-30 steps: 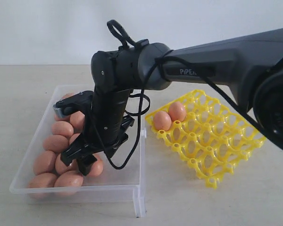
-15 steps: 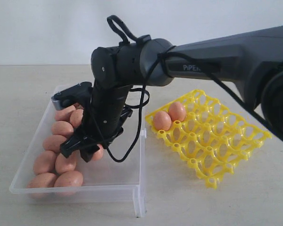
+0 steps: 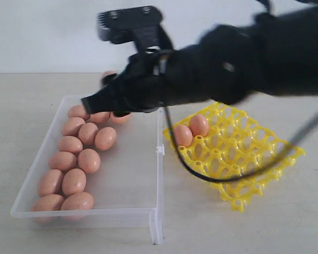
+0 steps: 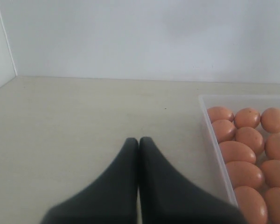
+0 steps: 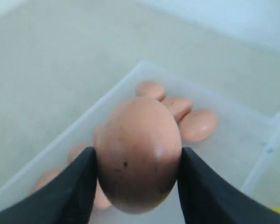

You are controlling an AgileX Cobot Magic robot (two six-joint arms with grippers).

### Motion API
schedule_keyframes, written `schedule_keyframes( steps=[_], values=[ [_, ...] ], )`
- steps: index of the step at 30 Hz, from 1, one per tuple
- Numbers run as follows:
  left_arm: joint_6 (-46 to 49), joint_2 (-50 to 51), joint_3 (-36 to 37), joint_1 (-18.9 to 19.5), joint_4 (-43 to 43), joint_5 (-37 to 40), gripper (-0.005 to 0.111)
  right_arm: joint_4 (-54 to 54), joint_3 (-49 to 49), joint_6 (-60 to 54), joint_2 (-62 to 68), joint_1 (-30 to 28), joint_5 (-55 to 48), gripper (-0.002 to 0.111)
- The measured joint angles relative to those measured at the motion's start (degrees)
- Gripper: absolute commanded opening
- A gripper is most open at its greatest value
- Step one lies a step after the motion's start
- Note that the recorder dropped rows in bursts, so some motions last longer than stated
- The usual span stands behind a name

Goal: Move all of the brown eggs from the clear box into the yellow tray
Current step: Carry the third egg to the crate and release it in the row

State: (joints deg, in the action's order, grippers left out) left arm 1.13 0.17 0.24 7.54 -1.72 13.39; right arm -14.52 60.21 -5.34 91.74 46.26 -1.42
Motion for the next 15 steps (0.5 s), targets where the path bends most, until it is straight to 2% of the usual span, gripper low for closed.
schedule_keyframes(
  steps=[3,4,6,8,10,12,14,15],
  values=[
    [0.00,0.00,0.00,0.00,0.00,0.00,-0.004,-2.21,-16.79,0.00,-9.52,-2.98,22.32,0.001],
    [0.00,0.00,0.00,0.00,0.00,0.00,-0.004,-5.24,-21.11,0.00,-12.16,-4.51,32.36,0.001],
    [0.00,0.00,0.00,0.00,0.00,0.00,-0.004,-10.95,-26.83,0.00,-13.94,-8.28,45.81,0.001],
    [0.00,0.00,0.00,0.00,0.00,0.00,-0.004,-15.43,-28.35,-0.26,-14.17,-12.98,53.49,-0.001],
    [0.00,0.00,0.00,0.00,0.00,0.00,-0.004,-15.40,-27.45,0.07,-13.50,-19.74,51.17,0.000],
    [0.00,0.00,0.00,0.00,0.00,0.00,-0.004,-6.65,-24.19,5.34,-11.69,-26.39,43.13,0.000],
    [0.00,0.00,0.00,0.00,0.00,0.00,-0.004,10.25,-19.42,17.01,-8.25,-32.77,34.97,0.000],
    [0.00,0.00,0.00,0.00,0.00,0.00,-0.004,37.82,-13.82,38.73,-3.52,-37.64,31.45,0.000]
  ],
)
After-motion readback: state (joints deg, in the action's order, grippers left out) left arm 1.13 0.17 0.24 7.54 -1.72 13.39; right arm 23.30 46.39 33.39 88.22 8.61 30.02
